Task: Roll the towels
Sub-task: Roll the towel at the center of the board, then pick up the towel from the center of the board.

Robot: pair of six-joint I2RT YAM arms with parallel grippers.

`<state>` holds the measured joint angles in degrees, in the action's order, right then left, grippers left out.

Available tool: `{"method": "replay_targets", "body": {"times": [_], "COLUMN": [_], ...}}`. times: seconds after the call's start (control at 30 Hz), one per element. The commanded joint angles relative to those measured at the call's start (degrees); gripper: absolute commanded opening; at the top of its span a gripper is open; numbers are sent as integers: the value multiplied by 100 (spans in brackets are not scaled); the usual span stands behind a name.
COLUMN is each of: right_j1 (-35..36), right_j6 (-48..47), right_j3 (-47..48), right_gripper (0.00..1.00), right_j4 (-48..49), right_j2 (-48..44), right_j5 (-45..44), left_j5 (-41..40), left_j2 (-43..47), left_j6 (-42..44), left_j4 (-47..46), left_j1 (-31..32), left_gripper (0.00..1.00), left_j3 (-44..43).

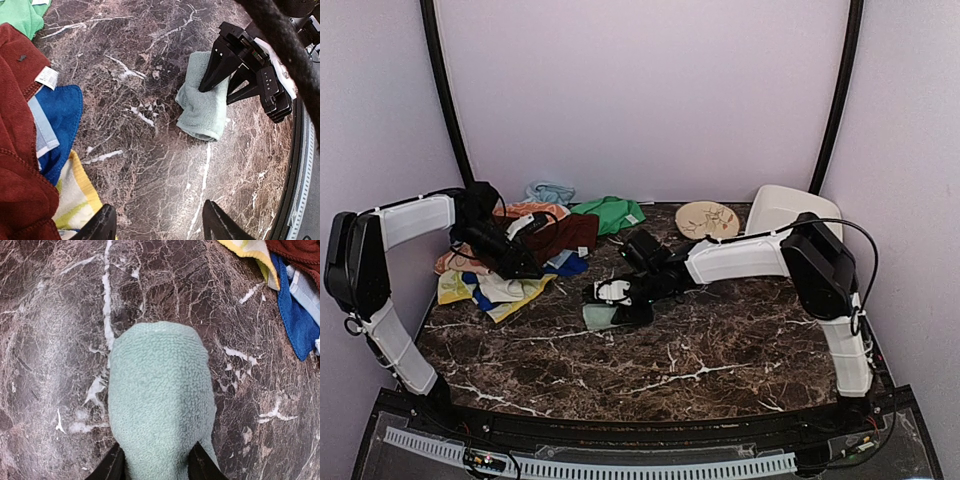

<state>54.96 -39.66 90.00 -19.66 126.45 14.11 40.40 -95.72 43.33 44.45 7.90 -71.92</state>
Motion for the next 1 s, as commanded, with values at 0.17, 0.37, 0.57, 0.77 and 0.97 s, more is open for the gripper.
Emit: {"method": "replay_targets", "body": {"times": [0.17, 0.37, 0.57, 0.77, 0.97], "right_j1": [-41, -216, -466, -619, -1720], "right_j6": [314, 472, 802, 728, 910], "right_j3": [0, 513, 124, 428, 222], "right_gripper": [40, 2, 0, 0, 0], "right_j4": [-2582, -2917, -1937, -2145, -1920], "right_j2": [1125, 1304, 8, -791, -1887], "right_j5": [171, 37, -529, -842, -1151], "left_j5": [-27, -55, 10, 64, 152], "left_j2": [331, 342, 264, 311, 310], "left_j6": [-118, -170, -254, -247, -281], "left_j4": [221, 199, 275, 297, 160], "left_j1": [-52, -75, -78, -91, -104], "left_gripper": [60, 59, 58, 56, 54], "left_j3": [-390, -469, -750, -820, -648]}}
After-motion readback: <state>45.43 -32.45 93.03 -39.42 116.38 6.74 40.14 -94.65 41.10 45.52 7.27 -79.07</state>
